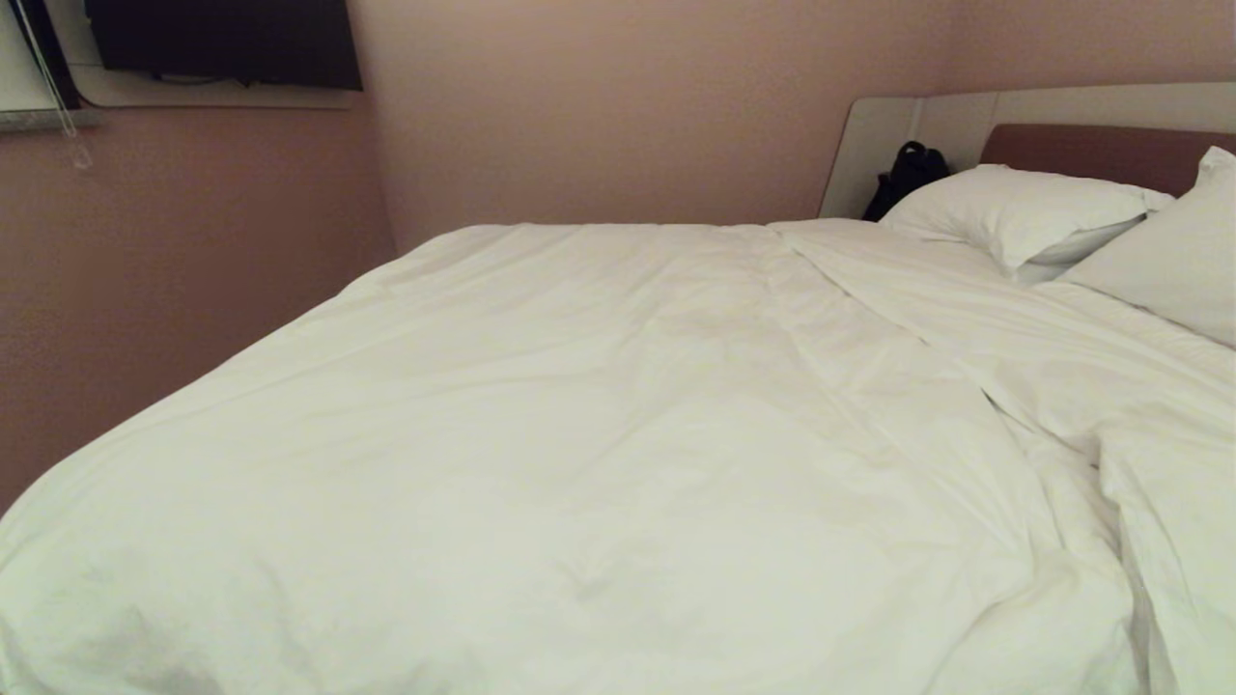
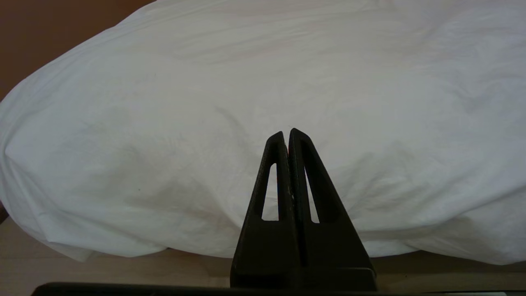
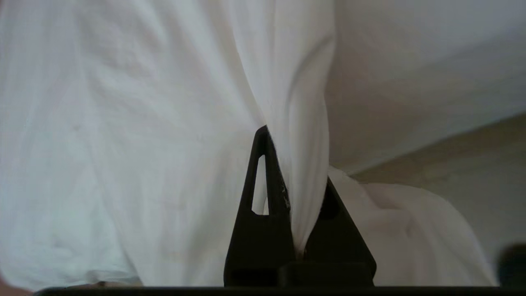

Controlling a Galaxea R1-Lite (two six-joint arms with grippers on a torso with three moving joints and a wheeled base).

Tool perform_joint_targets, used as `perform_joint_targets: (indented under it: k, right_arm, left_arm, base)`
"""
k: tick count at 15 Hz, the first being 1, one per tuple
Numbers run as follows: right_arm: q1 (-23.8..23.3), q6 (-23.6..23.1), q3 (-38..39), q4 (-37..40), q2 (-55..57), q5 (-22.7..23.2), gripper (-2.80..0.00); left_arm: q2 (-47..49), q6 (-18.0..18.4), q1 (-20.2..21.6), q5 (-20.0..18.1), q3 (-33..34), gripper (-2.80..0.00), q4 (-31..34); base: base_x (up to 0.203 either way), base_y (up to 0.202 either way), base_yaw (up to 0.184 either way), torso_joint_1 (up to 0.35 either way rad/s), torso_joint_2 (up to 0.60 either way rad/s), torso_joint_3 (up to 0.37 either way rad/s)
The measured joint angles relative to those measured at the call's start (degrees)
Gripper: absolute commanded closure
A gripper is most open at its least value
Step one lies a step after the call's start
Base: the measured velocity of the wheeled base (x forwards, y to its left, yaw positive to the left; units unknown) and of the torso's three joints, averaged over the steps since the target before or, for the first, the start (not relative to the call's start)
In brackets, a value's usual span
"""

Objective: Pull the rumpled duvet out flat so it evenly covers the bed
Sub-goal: Flatten the corners of the folded blanket

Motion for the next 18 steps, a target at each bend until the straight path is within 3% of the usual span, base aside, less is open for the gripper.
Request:
perform_joint_targets:
  k: [7,11,12,18]
  right_arm:
    - [-0.28,3.05,-0.11,-4.17,-1.03,-12.87,0.0]
    - [-0.14,3.12,-0.05,-5.06,0.34,-17.54,0.0]
    - [-0.06,3.02,0.0,-5.02,0.65,-18.31,-2.8]
    - [0.18,3.0,0.06,-4.48,0.82,-18.88,-2.8]
  left_arm:
    - [0.0,0.0,0.0,0.02,0.0,0.0,0.02]
    - [0.0,0.0,0.0,0.02,0.0,0.0,0.01]
    - [0.0,-0.01,0.0,-0.01,0.0,0.0,0.0]
    - [0.0,0.0,0.0,0.0,0.0,0.0,0.0]
  base:
    - [0.0,0.0,0.0,0.0,0.0,0.0]
    - [0.0,0.0,0.0,0.0,0.0,0.0]
    - [0.0,0.0,0.0,0.0,0.0,0.0]
    - [0.0,0.0,0.0,0.0,0.0,0.0]
